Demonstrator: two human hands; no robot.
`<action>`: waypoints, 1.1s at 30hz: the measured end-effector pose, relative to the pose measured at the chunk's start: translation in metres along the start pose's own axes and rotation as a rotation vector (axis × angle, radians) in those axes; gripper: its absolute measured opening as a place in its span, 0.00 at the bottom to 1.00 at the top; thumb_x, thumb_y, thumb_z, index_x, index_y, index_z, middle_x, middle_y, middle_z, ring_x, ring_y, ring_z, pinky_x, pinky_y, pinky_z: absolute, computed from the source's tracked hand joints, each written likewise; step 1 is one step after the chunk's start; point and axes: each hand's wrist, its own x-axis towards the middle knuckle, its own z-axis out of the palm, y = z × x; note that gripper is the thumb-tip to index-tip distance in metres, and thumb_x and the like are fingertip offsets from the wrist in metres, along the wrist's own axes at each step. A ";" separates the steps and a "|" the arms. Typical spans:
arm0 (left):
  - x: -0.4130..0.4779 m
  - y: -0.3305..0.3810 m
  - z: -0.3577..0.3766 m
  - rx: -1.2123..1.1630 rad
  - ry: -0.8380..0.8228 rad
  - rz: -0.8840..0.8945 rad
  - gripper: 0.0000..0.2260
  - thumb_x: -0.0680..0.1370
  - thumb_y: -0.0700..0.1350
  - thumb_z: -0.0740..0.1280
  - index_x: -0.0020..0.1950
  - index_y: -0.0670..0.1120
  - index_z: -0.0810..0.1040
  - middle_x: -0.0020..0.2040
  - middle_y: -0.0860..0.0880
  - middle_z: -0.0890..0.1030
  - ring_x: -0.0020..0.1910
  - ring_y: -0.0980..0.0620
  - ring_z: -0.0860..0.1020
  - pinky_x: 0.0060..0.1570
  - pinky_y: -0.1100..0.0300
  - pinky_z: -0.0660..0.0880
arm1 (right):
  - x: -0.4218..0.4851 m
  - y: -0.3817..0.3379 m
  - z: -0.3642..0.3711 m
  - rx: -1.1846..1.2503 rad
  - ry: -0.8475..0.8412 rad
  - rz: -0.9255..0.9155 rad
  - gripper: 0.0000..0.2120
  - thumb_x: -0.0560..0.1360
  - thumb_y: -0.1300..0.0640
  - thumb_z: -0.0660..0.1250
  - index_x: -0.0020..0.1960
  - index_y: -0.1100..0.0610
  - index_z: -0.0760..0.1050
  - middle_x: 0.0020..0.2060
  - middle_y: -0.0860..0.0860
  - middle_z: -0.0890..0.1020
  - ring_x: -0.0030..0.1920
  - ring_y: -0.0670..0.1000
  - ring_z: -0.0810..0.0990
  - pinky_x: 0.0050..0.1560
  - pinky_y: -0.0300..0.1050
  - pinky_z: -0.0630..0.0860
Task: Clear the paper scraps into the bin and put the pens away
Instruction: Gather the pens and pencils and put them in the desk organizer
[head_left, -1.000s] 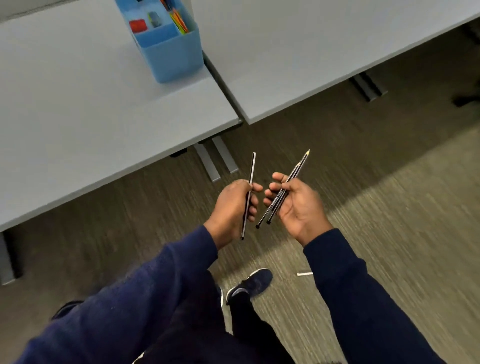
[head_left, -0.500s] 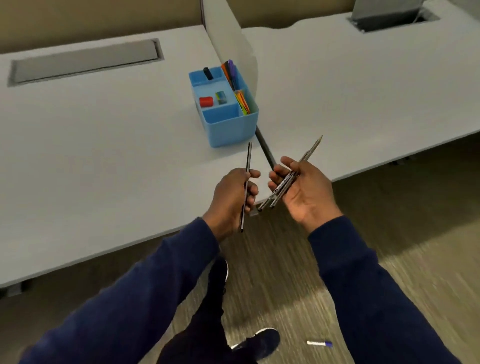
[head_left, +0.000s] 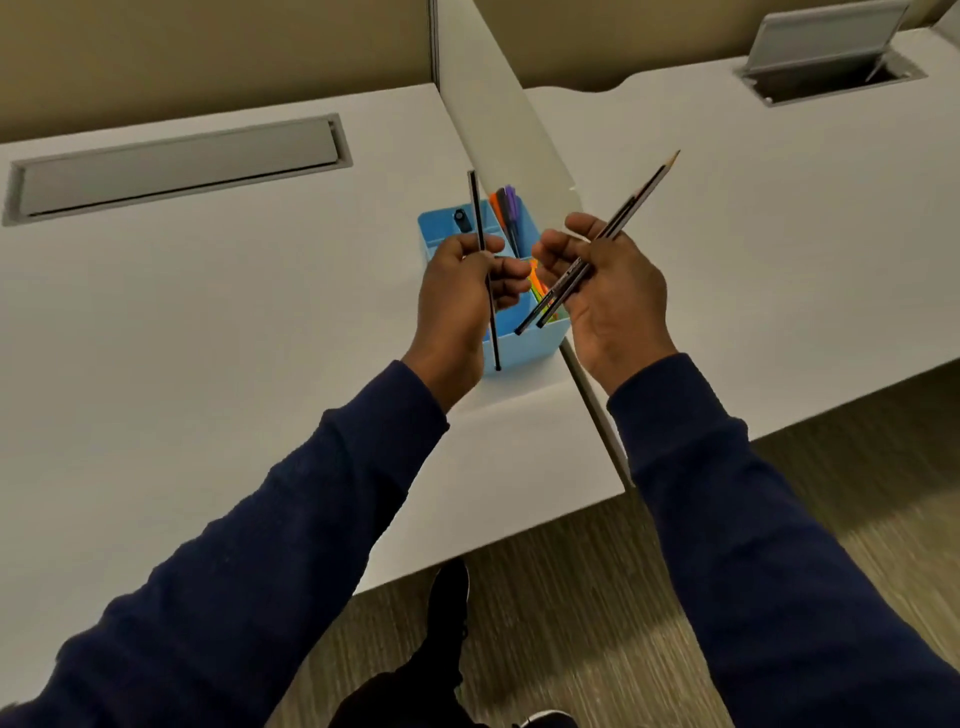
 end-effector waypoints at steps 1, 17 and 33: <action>0.008 0.003 0.001 -0.007 0.001 0.014 0.10 0.81 0.36 0.56 0.55 0.43 0.75 0.41 0.46 0.84 0.43 0.48 0.82 0.53 0.51 0.80 | 0.005 0.001 0.005 -0.047 0.002 -0.029 0.13 0.80 0.67 0.56 0.58 0.59 0.76 0.46 0.55 0.85 0.53 0.56 0.85 0.59 0.50 0.80; 0.039 -0.042 -0.008 0.712 -0.011 0.337 0.06 0.80 0.42 0.67 0.55 0.45 0.80 0.51 0.48 0.81 0.50 0.53 0.78 0.51 0.59 0.77 | 0.032 0.054 -0.001 -0.460 -0.027 -0.112 0.15 0.80 0.67 0.58 0.57 0.52 0.77 0.55 0.51 0.83 0.59 0.50 0.81 0.65 0.52 0.77; 0.034 -0.063 -0.006 0.887 -0.028 0.368 0.12 0.80 0.41 0.68 0.63 0.44 0.82 0.61 0.46 0.82 0.64 0.49 0.75 0.57 0.62 0.70 | 0.018 0.052 -0.020 -0.558 0.023 -0.223 0.17 0.80 0.68 0.59 0.61 0.52 0.75 0.61 0.52 0.81 0.64 0.50 0.79 0.56 0.42 0.81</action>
